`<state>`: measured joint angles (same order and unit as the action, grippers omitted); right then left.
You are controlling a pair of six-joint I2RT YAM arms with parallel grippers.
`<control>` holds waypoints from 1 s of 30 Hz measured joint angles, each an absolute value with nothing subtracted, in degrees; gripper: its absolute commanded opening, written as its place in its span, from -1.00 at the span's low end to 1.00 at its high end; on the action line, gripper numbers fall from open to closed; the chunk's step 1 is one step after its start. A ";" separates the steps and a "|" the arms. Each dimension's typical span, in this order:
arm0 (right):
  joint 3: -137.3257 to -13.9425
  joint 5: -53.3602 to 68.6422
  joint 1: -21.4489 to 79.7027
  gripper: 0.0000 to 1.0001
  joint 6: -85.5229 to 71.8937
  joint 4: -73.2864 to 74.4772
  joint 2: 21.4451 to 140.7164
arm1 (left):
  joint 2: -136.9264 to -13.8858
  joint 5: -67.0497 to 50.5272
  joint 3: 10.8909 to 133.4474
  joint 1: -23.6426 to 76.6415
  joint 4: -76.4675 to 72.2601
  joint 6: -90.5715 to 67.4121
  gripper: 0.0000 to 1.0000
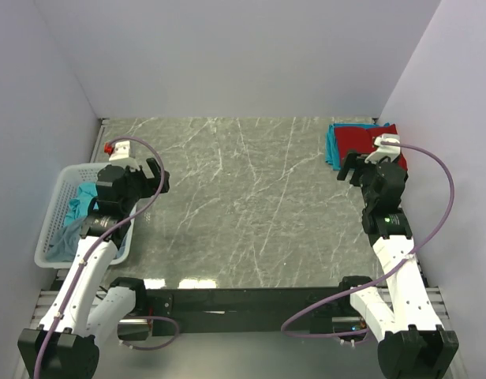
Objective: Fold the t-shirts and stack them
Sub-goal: Grab the tshirt from the pile
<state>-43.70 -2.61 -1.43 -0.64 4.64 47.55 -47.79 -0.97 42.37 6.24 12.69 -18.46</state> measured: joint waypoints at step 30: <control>-43.90 21.98 -1.54 0.84 14.48 15.92 49.32 | -48.14 17.65 42.37 5.10 19.22 -35.86 0.99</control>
<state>-43.90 21.98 -1.54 14.48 15.92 49.32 -48.14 17.65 42.37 5.10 19.22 -35.86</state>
